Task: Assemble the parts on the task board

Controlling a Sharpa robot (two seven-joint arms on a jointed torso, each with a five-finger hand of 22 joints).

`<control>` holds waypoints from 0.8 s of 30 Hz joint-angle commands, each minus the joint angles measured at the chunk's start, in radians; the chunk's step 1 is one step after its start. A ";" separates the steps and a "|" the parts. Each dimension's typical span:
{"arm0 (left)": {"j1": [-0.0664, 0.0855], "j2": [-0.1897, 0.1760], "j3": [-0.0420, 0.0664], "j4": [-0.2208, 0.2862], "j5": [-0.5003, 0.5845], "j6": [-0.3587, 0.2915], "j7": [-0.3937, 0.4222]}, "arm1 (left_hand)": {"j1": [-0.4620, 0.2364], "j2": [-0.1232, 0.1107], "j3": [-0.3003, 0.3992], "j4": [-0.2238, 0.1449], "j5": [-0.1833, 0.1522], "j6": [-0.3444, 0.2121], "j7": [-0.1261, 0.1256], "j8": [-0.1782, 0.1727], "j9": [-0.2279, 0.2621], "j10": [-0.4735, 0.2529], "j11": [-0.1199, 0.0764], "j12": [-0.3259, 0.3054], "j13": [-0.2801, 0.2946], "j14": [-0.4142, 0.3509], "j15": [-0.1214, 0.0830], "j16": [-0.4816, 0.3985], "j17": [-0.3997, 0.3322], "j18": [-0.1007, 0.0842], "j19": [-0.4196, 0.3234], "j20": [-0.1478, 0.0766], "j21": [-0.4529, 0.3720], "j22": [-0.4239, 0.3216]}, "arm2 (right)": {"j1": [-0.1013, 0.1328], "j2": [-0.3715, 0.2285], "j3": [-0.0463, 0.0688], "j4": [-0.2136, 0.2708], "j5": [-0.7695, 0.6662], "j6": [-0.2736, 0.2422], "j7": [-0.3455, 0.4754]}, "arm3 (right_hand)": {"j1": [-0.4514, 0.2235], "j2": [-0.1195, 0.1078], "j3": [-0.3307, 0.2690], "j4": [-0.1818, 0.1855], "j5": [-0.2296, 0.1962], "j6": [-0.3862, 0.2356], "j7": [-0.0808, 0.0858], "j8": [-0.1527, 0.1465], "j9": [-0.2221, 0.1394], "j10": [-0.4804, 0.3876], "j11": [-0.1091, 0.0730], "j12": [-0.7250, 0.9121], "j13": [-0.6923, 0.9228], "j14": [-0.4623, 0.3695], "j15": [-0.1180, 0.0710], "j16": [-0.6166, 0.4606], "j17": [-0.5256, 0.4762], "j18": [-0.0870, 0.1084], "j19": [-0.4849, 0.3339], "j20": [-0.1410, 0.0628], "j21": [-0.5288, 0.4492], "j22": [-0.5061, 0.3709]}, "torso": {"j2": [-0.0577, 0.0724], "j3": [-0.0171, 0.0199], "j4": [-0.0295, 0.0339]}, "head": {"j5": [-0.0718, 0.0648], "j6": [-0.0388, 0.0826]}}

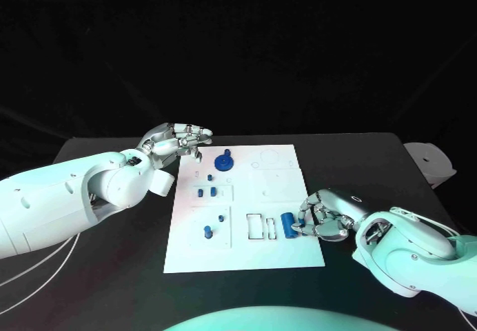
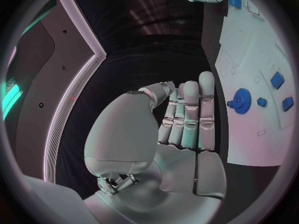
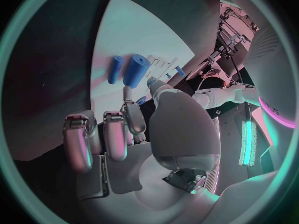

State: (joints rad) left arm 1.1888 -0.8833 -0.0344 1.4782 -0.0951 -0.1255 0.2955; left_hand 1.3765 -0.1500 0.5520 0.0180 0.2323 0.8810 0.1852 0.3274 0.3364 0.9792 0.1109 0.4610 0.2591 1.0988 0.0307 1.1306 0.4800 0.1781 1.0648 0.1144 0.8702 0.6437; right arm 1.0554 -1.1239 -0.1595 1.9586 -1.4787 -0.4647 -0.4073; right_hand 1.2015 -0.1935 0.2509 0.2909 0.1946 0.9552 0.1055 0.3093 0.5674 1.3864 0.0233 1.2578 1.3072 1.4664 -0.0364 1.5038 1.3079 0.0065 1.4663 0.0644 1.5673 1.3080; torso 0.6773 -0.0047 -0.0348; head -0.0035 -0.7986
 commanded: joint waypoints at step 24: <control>0.001 -0.008 0.000 0.013 -0.001 0.003 0.019 | -0.004 0.007 0.007 0.003 0.007 -0.008 -0.001 0.009 0.003 -0.008 0.000 0.009 0.001 -0.007 0.002 0.006 -0.003 0.007 0.001 0.006 -0.006 -0.002 | -0.042 0.106 0.000 -0.070 -0.059 0.051 -0.120 | -0.072 0.040 -0.077 0.003 -0.011 -0.013 0.000 0.000 0.019 0.004 0.004 0.003 0.014 0.078 -0.007 0.008 0.130 -0.007 0.104 -0.003 0.003 0.263 | -0.002 0.0011 -0.0034 | 0.022 -0.002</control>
State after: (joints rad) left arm 1.1888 -0.8921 -0.0347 1.4879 -0.0951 -0.1259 0.2979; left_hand 1.3764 -0.1500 0.5548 0.0208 0.2360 0.8810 0.1852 0.3312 0.3384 0.9792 0.1109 0.4647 0.2589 1.0989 0.0307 1.1306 0.4781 0.1781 1.0648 0.1144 0.8702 0.6427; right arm 1.0159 -1.0208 -0.1589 1.8909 -1.5184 -0.4409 -0.4946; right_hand 1.1384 -0.1568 0.1791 0.2936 0.1879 0.9477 0.1060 0.3094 0.5882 1.3864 0.0233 1.2577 1.3081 1.4664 -0.0362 1.5075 1.3077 0.0066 1.4663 0.0645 1.5666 1.3078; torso 0.6762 -0.0034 -0.0383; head 0.0165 -0.8023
